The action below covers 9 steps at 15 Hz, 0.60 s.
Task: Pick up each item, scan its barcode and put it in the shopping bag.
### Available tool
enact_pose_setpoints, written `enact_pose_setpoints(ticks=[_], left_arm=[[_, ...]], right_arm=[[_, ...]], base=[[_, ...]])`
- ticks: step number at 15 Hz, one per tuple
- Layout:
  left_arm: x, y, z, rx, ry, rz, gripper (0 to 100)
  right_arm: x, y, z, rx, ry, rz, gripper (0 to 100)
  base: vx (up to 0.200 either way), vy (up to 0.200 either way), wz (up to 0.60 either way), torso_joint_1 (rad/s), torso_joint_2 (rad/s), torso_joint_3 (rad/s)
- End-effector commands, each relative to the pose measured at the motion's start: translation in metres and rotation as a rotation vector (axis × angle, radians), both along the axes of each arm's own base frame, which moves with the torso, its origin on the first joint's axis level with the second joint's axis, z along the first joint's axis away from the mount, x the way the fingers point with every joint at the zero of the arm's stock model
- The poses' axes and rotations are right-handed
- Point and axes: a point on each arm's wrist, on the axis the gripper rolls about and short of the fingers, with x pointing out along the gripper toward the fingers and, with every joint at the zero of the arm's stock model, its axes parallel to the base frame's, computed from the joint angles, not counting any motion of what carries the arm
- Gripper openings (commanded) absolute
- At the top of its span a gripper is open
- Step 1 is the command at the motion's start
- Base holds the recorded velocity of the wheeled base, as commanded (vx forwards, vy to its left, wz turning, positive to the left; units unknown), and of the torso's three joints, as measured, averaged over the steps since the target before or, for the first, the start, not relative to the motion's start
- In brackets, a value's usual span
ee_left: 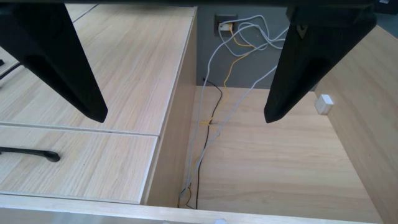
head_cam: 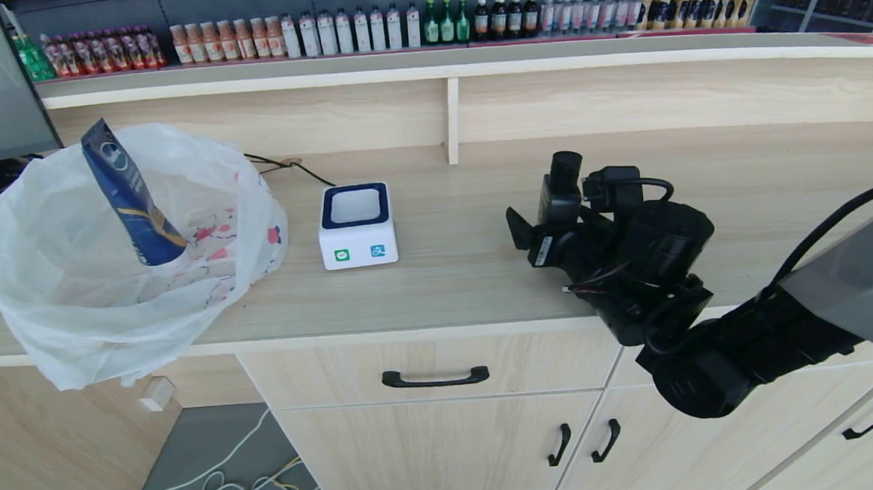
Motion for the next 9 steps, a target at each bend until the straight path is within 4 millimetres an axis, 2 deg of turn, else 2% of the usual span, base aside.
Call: enact_pose_setpoints(ticks=[1,2,3,9], left_arm=[[0.0000,0.0000,0.0000,-0.001,0.000,0.000,100],[0.0000,0.0000,0.0000,-0.001,0.000,0.000,100],[0.0000,0.0000,0.0000,-0.001,0.000,0.000,100],[0.0000,0.0000,0.0000,-0.001,0.000,0.000,100]], right_arm=[[0.0011,0.0008,-0.0036,-0.004,0.008,0.001,100],[0.0013,0.0009,-0.0042,-0.005,0.009,0.001,100],[0.0013,0.0009,-0.0042,-0.007,0.009,0.001,0],[-0.0009,0.0003,0.0012,0.003,-0.008,0.002,0]], base=[[0.000,0.000,0.00,0.000,0.00,0.000],[0.000,0.000,0.00,0.000,0.00,0.000],[0.000,0.000,0.00,0.000,0.00,0.000],[0.000,0.000,0.00,0.000,0.00,0.000]])
